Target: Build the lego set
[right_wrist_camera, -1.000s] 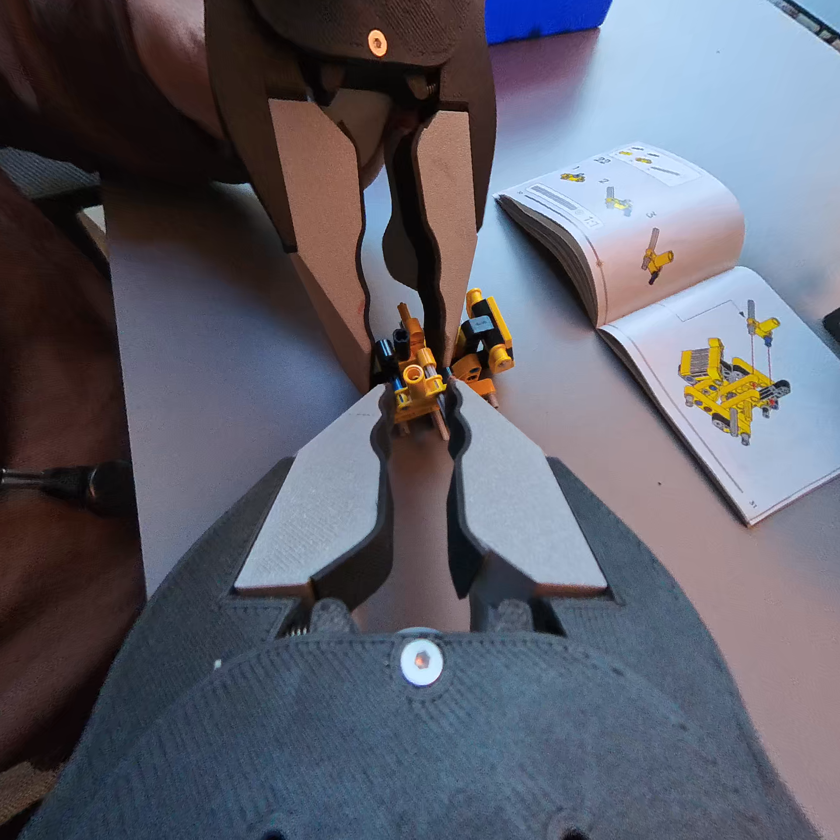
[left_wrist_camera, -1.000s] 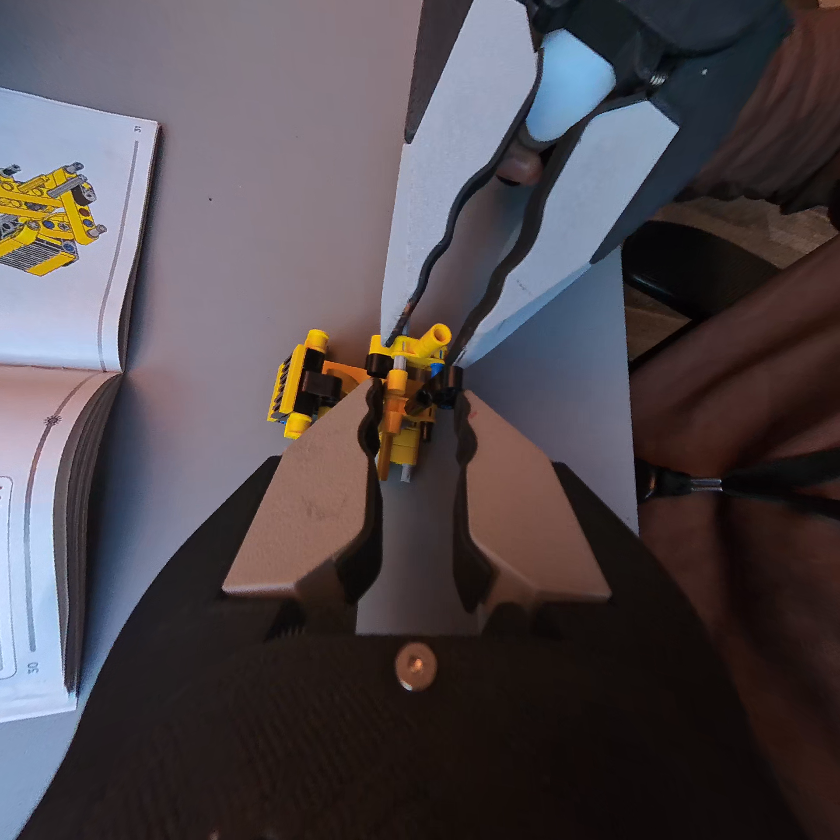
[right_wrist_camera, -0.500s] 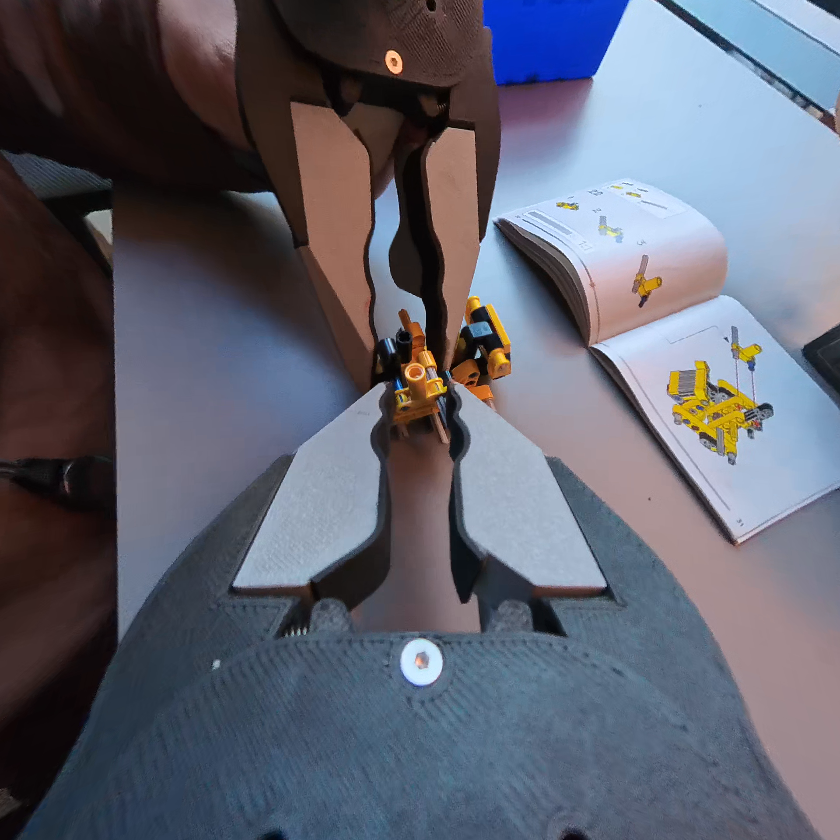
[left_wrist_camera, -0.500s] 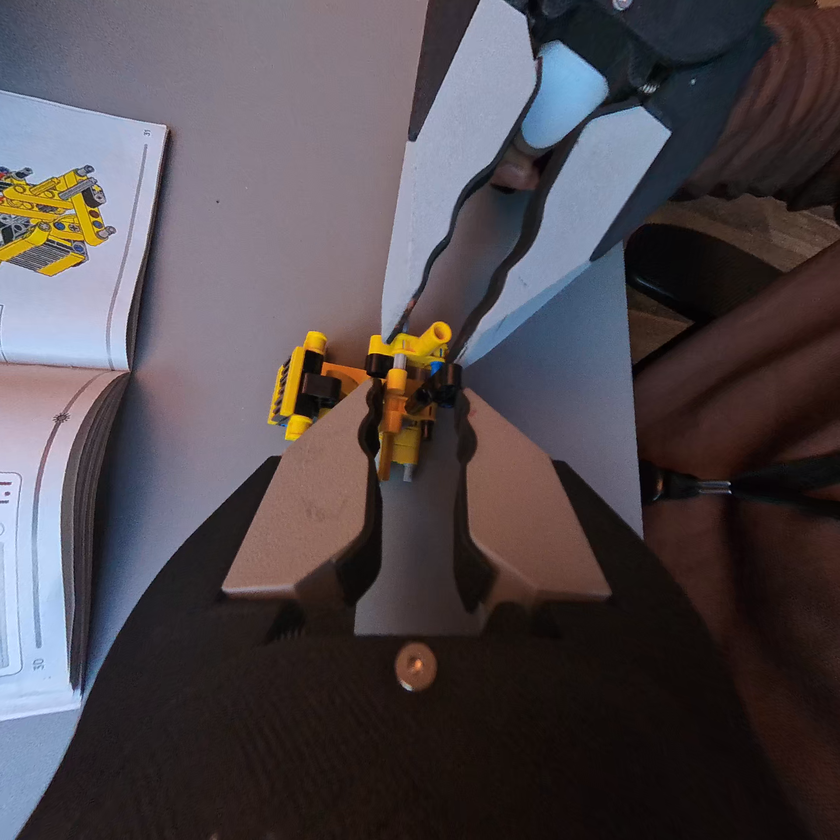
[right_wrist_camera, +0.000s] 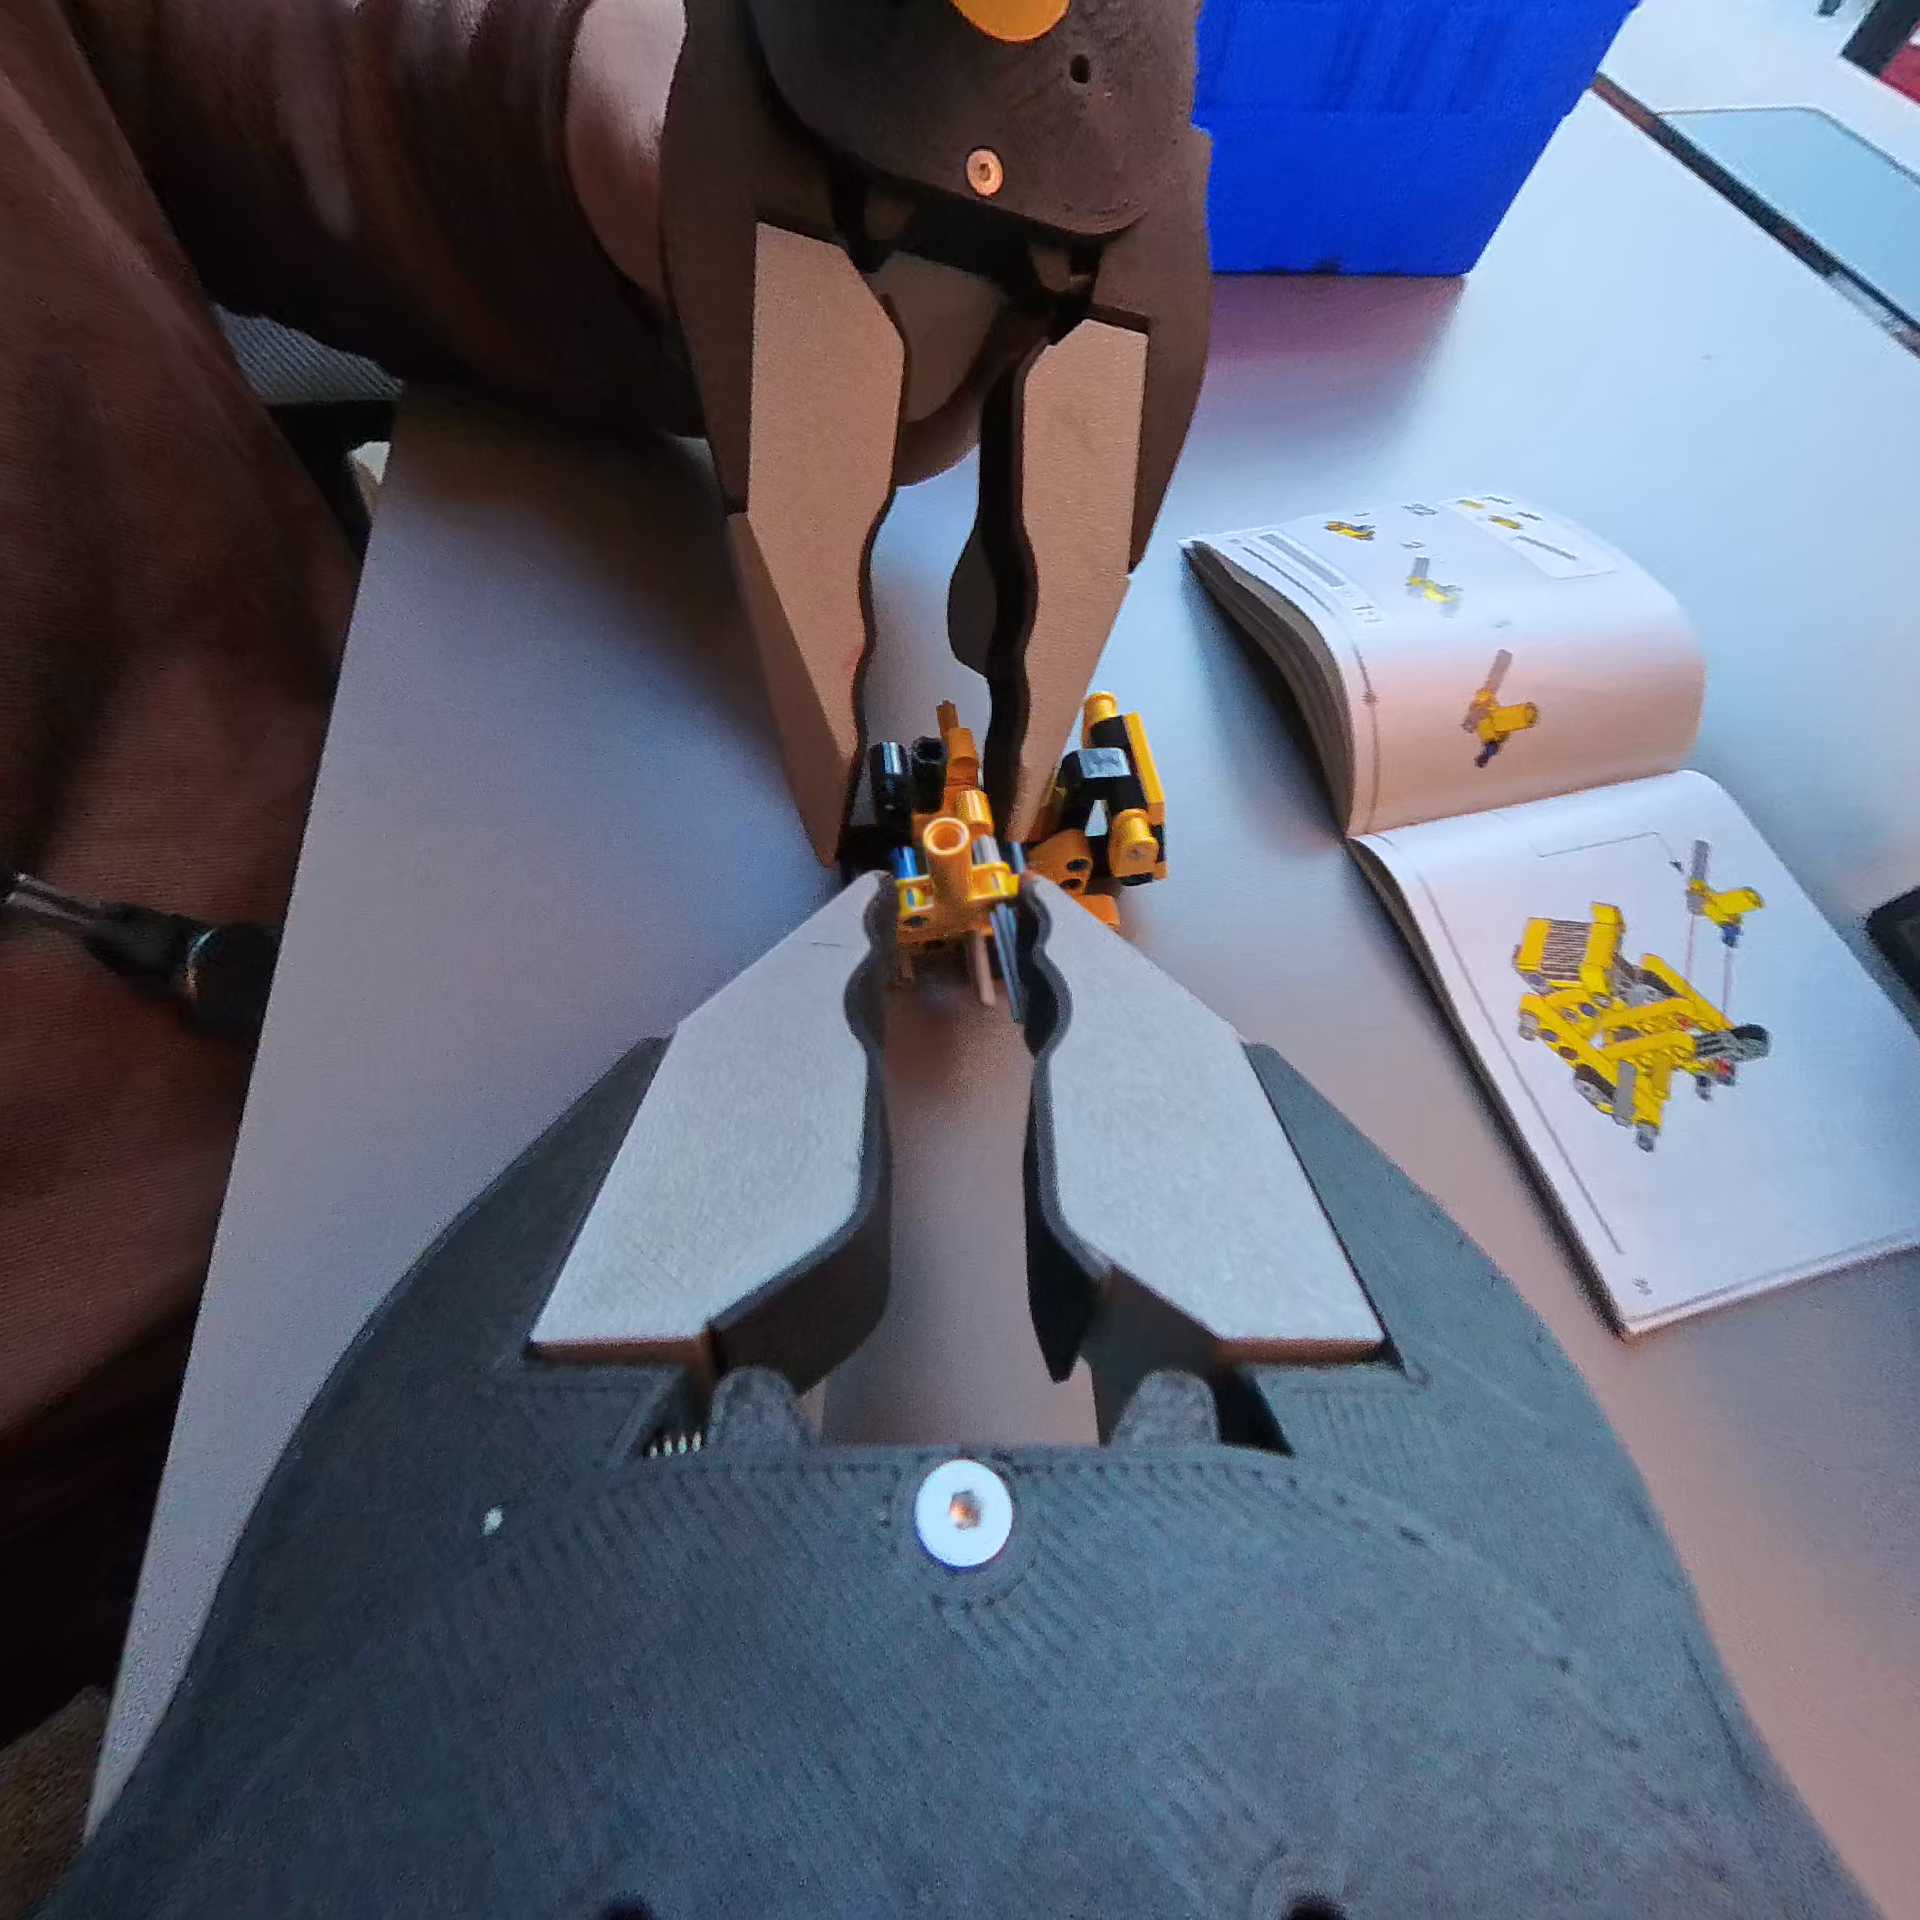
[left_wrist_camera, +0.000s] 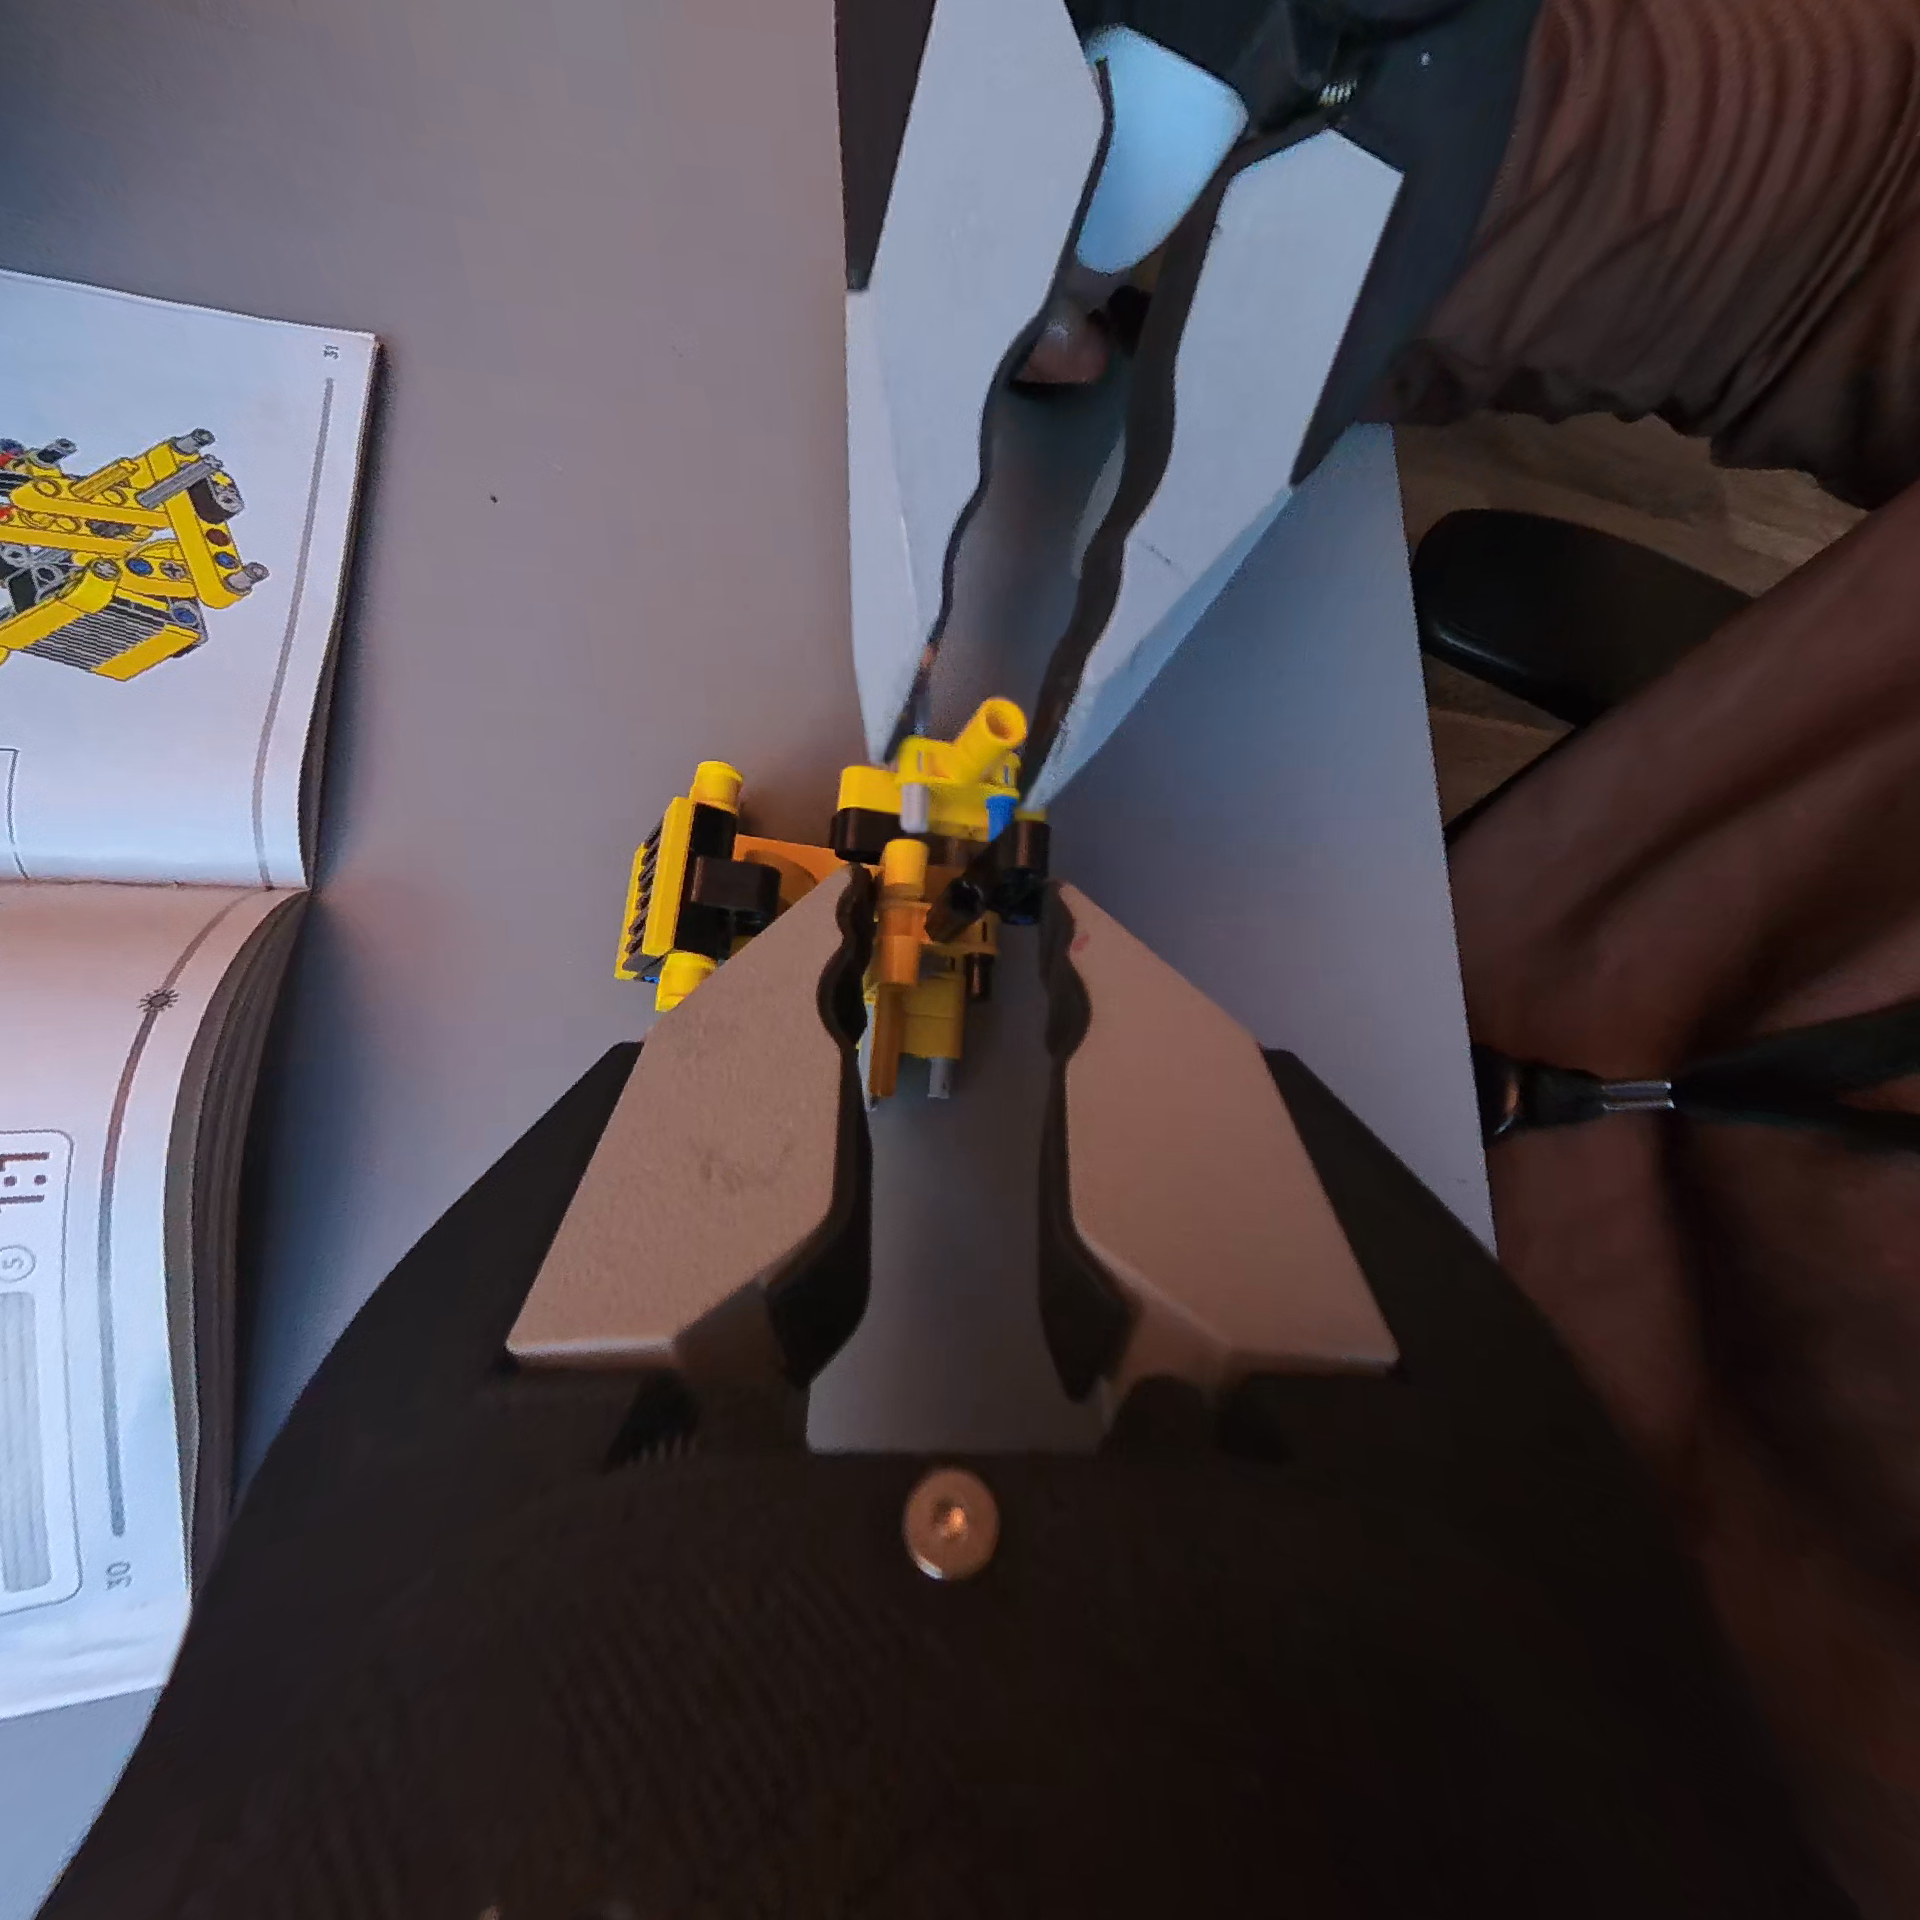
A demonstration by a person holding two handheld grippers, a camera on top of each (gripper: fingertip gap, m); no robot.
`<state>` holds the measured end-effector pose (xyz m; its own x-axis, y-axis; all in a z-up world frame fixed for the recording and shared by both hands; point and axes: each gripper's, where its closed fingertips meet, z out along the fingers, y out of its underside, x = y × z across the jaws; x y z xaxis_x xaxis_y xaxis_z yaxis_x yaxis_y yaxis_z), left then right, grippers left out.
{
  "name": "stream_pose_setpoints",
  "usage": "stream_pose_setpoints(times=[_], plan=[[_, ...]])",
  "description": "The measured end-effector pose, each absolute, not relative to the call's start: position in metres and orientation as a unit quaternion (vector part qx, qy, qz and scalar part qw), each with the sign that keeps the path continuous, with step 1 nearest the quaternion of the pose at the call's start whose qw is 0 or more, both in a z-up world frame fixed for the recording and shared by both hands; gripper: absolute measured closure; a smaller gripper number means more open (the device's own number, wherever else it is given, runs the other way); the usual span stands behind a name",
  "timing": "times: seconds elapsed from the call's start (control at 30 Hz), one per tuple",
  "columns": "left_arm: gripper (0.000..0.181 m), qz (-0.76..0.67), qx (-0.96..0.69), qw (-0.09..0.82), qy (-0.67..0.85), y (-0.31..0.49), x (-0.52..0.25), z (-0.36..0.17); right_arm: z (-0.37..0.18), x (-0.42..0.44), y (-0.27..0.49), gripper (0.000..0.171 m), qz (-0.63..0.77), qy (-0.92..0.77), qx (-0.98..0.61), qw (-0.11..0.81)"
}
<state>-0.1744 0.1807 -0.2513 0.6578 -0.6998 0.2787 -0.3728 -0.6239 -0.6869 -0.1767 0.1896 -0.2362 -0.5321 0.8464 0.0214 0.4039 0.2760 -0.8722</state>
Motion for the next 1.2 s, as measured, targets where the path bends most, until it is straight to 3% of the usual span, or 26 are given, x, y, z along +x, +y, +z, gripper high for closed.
stream_pose_setpoints(times=[0.03, 1.2], plan=[[0.152, -0.272, -0.858, 0.303, 0.313, 0.181, -0.174, -0.251, -0.235, -0.177, 0.192, 0.152, 0.438, -0.756, -0.413, 0.258], [0.151, -0.283, -0.851, 0.319, 0.307, 0.185, -0.173, -0.251, -0.237, -0.179, 0.190, 0.152, 0.448, -0.752, -0.418, 0.242]])
